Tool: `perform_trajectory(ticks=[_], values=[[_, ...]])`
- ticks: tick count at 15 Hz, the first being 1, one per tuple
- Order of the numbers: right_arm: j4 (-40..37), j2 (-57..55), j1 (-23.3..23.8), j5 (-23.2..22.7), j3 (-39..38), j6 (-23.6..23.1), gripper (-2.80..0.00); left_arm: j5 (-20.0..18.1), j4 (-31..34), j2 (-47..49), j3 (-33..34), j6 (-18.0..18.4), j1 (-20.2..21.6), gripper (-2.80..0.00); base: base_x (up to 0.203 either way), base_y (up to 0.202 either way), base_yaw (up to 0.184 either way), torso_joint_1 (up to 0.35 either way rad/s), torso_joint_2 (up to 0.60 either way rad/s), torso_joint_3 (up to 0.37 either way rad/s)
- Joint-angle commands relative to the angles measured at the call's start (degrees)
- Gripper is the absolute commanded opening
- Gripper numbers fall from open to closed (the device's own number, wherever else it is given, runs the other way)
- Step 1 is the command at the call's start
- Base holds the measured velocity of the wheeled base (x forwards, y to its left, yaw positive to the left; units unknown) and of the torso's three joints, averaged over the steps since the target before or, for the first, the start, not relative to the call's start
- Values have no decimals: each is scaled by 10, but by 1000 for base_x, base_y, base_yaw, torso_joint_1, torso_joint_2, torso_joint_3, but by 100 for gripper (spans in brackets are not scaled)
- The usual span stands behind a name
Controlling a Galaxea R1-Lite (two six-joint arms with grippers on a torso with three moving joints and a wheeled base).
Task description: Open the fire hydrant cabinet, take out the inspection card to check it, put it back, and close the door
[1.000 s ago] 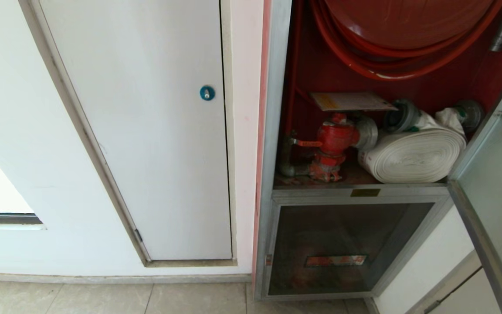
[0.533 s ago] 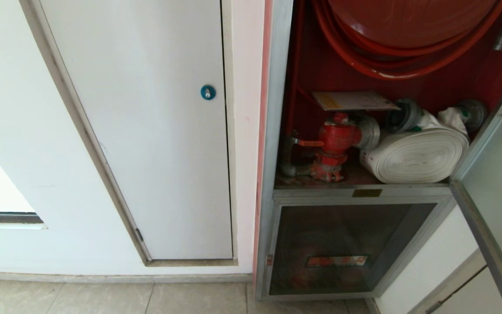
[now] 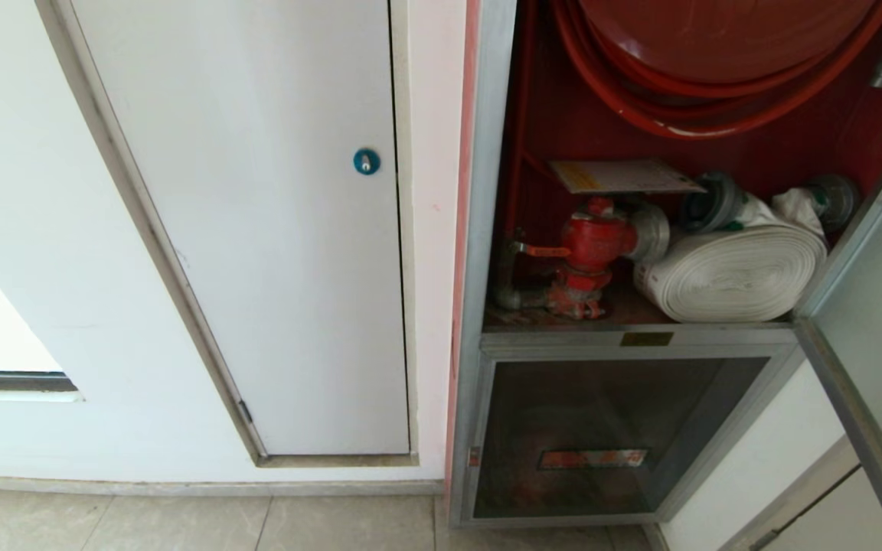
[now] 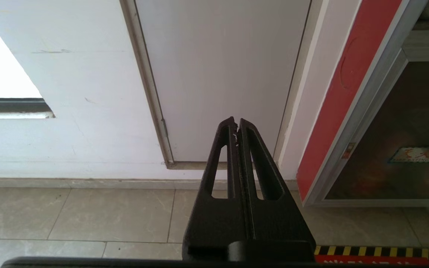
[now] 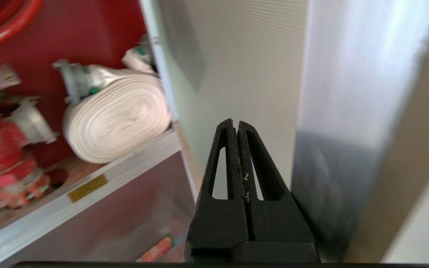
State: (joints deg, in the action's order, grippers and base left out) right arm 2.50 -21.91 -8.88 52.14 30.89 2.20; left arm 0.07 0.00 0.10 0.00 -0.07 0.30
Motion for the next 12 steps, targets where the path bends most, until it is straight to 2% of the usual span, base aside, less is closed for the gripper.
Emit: perform_trajectory(ticks=[1, 12], values=[[0, 7, 12, 4, 1, 0, -280, 0, 0, 1, 0, 0, 0, -280, 0, 0, 0, 0, 0, 0], [-1, 33, 88, 6, 6, -10, -280, 0, 0, 1, 0, 0, 0, -280, 0, 0, 0, 0, 0, 0]])
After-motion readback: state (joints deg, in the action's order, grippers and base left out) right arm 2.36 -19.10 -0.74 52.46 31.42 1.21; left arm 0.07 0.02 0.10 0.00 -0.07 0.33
